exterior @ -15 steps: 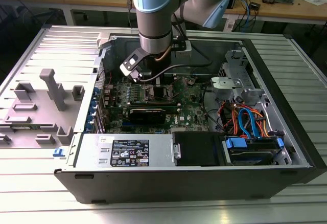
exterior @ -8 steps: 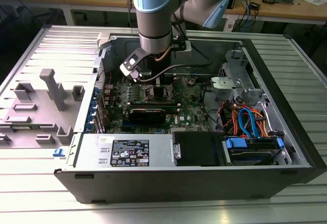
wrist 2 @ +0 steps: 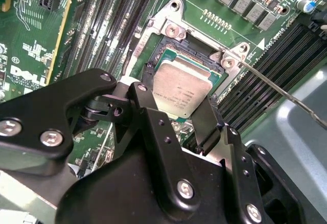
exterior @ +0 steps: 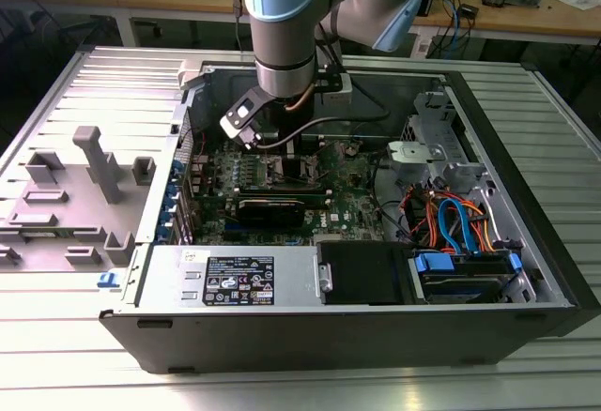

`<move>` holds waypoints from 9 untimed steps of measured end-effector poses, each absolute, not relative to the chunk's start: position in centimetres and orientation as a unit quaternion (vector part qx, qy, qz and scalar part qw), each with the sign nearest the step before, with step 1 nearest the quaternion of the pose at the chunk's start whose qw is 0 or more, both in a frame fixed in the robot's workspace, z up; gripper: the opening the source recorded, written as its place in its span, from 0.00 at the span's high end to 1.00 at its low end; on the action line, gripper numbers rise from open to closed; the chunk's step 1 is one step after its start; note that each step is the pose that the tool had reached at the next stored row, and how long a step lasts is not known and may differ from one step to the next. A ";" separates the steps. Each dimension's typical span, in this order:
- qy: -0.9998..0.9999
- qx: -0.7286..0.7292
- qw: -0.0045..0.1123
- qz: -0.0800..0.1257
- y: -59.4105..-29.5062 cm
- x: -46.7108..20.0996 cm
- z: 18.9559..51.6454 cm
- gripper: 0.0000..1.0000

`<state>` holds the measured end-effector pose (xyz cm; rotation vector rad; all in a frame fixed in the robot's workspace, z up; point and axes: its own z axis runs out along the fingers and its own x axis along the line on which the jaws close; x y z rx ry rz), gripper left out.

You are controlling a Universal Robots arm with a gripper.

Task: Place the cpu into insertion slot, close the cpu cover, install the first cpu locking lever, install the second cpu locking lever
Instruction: 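Place the cpu into insertion slot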

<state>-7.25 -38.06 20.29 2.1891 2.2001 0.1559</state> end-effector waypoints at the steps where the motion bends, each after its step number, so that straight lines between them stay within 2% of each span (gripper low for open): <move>1: 0.708 0.704 0.017 0.050 -38.1 -7.3 20.3 0.46; 9: 0.708 0.705 0.010 0.043 -38.1 -6.9 20.3 0.46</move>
